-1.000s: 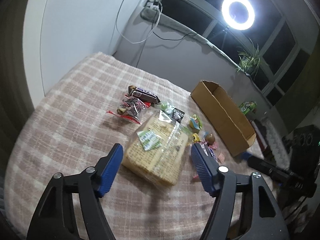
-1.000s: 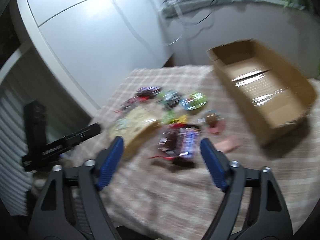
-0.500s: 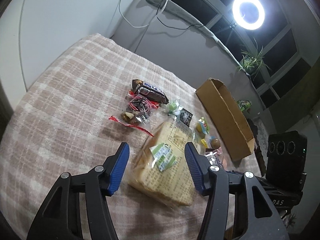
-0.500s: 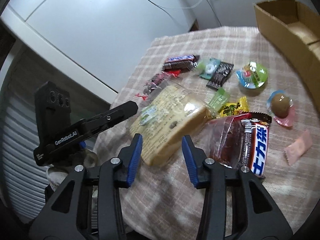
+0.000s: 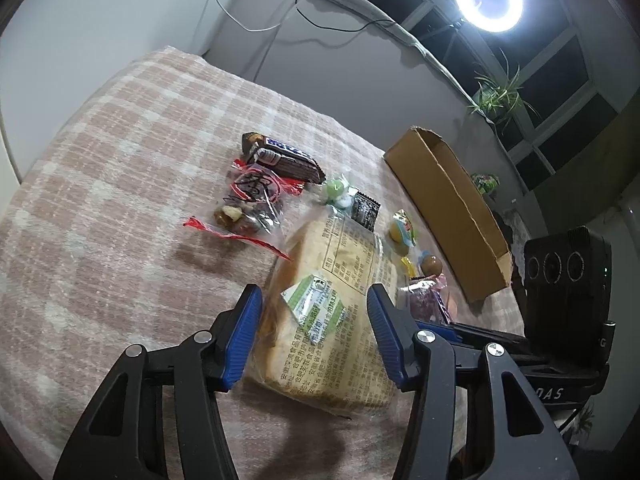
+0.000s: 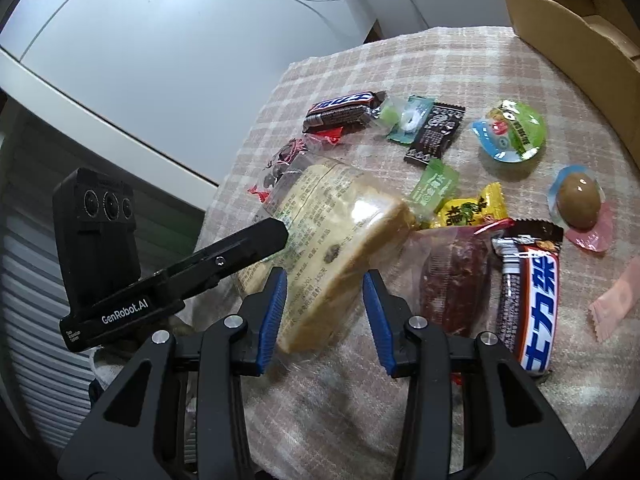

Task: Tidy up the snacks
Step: 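Move the left tool to the wrapped bread loaf and close on it, then lift the bread loaf with the left tool and release it into the box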

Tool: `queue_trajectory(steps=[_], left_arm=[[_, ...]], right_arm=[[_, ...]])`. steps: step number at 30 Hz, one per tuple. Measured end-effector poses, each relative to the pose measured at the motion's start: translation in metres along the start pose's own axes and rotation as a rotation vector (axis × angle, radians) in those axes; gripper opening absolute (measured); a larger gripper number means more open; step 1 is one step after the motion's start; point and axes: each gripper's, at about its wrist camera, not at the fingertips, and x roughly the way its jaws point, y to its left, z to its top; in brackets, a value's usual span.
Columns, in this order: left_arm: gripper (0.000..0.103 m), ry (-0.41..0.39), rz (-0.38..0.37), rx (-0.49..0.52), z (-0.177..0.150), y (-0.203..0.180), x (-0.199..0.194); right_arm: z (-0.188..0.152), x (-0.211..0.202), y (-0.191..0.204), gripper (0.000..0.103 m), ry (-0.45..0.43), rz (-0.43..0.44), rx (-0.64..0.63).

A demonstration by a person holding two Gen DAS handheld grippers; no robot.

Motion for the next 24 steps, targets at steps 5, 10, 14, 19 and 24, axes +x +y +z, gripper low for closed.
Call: queue_trajectory(steps=[5,10,14,19,24], left_arm=[[0.052,-0.001,0.007,0.008,-0.004,-0.006,-0.002],[0.052,-0.026,0.024,0.015,-0.008,-0.013,-0.014],[0.052,-0.059,0.019,0.015,-0.011,-0.020,-0.027],[0.052,-0.076,0.018,0.043,-0.012,-0.036,-0.032],[0.052,-0.088,-0.002,0.057,-0.007,-0.056,-0.028]], right_arm=[[0.000,0.005,0.004,0.042,0.003,-0.002,-0.022],[-0.004,0.004,0.014,0.042,0.009,-0.008,-0.061],[-0.007,0.000,0.019,0.042,0.001,0.004,-0.071],[-0.008,-0.016,0.020,0.042,-0.034,0.015,-0.070],[-0.008,-0.037,0.017,0.042,-0.077,0.002,-0.077]])
